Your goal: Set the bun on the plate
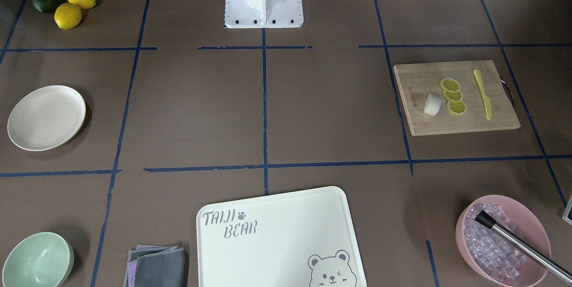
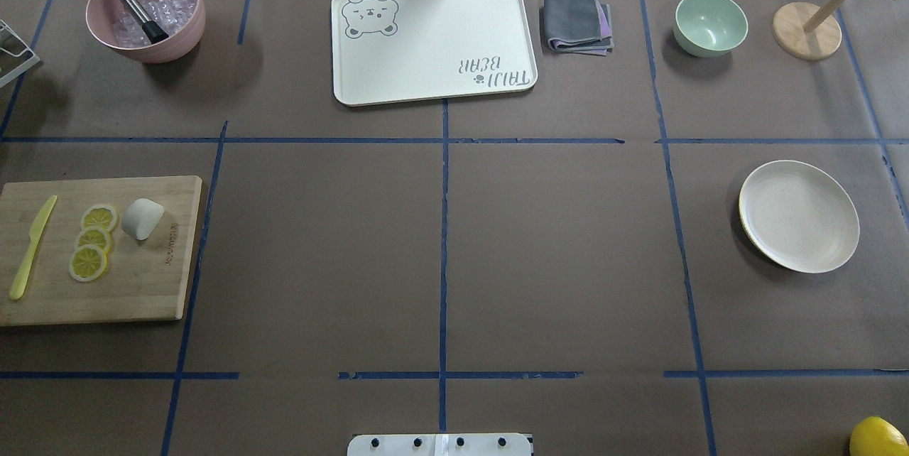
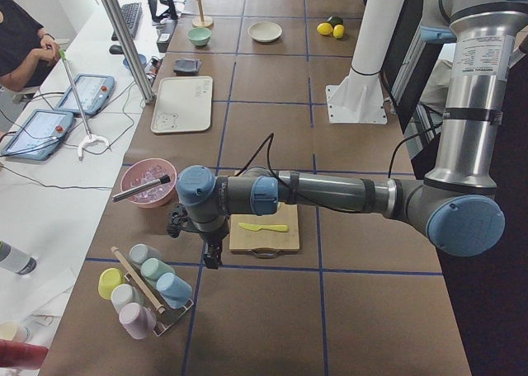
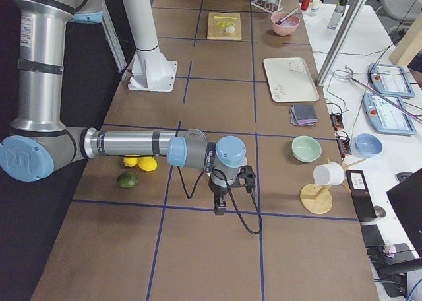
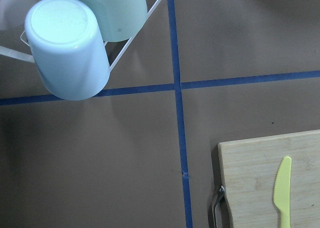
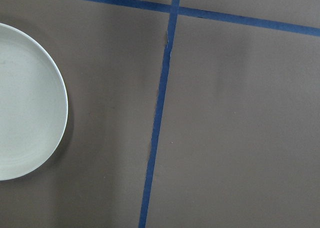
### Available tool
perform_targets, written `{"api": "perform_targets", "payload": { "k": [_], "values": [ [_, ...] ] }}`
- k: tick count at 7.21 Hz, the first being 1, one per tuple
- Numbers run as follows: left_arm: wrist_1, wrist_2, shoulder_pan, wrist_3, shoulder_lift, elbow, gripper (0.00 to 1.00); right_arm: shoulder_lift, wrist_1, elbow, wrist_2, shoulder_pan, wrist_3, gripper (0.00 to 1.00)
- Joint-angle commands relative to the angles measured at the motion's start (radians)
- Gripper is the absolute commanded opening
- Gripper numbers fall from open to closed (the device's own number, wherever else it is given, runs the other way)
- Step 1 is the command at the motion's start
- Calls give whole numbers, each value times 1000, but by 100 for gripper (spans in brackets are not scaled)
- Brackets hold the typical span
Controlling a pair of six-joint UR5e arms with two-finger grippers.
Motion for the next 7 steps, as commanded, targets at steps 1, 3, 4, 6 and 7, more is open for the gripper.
{"api": "perform_targets", "payload": {
  "k": [1,3,4,6,7],
  "values": [
    [-19,-3,5,23,6,5,100,0,0,1,3,0,14,100],
    [-7,-15,5,22,14,-12,100,-2,0,0,5,0,13,100],
    [-7,-15,5,22,17,-10,100,-3,0,0,6,0,13,100],
    [-7,-12,7,20,23,-12,100,0,0,0,8,0,13,100],
    [-7,-15,8,20,23,-12,100,3,20,-2,9,-2,14,100]
  ]
}}
